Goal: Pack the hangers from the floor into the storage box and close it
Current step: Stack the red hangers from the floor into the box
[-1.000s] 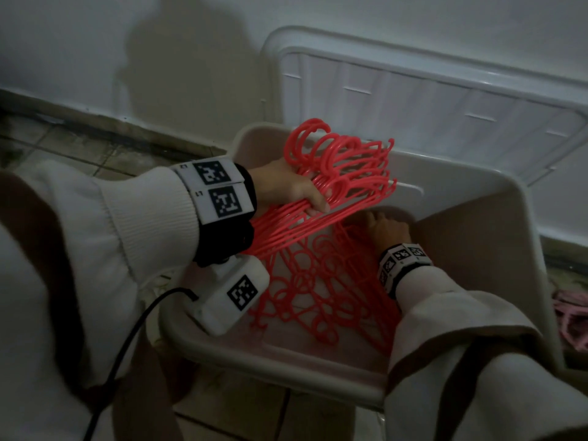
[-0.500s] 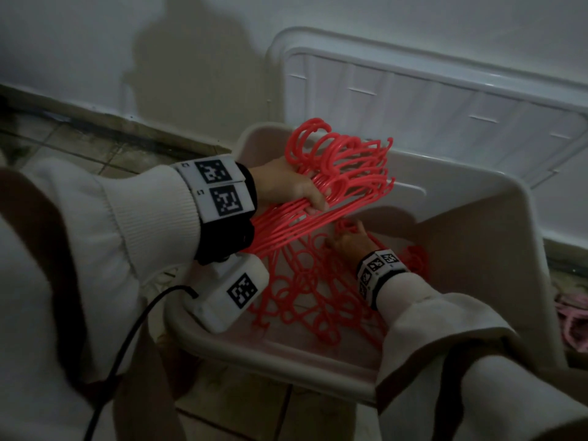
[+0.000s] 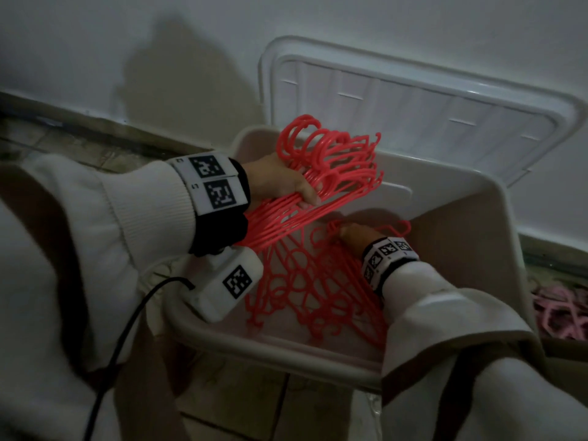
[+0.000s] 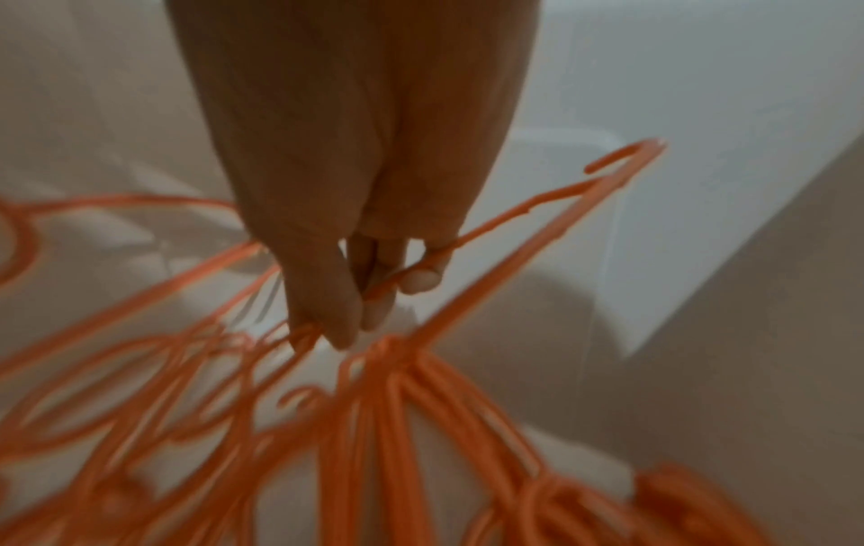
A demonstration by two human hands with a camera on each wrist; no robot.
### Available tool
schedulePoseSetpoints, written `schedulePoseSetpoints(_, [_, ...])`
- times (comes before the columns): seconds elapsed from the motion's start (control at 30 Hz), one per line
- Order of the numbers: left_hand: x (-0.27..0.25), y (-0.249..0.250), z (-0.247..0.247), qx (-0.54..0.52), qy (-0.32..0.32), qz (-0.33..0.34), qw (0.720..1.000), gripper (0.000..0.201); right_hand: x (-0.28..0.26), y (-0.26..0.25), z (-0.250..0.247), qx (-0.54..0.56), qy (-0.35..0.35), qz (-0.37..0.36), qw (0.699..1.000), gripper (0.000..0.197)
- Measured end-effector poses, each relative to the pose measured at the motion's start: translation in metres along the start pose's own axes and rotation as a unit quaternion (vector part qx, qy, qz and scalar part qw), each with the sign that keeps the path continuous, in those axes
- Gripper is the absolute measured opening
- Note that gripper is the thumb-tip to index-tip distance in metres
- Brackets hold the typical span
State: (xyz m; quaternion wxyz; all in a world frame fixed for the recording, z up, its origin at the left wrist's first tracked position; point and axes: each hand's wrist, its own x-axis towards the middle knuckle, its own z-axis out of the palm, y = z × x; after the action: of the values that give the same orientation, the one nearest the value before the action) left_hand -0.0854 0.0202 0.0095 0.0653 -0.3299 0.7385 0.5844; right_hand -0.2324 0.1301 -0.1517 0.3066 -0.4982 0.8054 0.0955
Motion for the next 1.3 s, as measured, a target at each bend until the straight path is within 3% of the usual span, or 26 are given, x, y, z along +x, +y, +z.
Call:
schedulePoseSetpoints(0.17, [-0.009,-0.005,-0.003,-0.013,-0.002,0.008,1.000,0.020,-0.029,0.005,-0.017,-0.019,0.047,0.002,0.999,0.038])
schedulePoseSetpoints(0.43, [-0.015,-0.003,-0.001,0.025,0.047,0.033,0.998,0.025,-0.072,0.014,-0.034,-0.002,0.099,0.021,0.995,0.033])
schedulePoseSetpoints(0.6, [-0.015,-0.003,0.003,0.036,0.029,0.025,0.999,0.031,-0.089,0.010,-0.041,-0.019,0.113,0.032,0.993,0.030])
schedulePoseSetpoints(0.77, [-0.019,0.002,0.004,0.013,0.032,0.034,0.999,0.050,-0.096,0.012,-0.049,0.071,0.176,0.038,0.981,0.029])
schedulePoseSetpoints(1.0, [-0.016,0.002,-0.005,-0.030,0.071,0.046,0.996,0.032,-0.104,0.020,-0.055,0.147,0.236,0.019,0.961,0.026])
schedulePoseSetpoints(1.17, [-0.014,-0.003,-0.011,-0.032,0.073,0.027,0.996,0.013,-0.105,0.024,-0.053,0.031,0.205,0.063,0.976,0.032])
schedulePoseSetpoints(1.3, [-0.015,-0.003,-0.011,-0.034,0.071,0.033,0.996,0.015,-0.112,0.023,-0.062,-0.063,0.215,0.077,0.972,0.032])
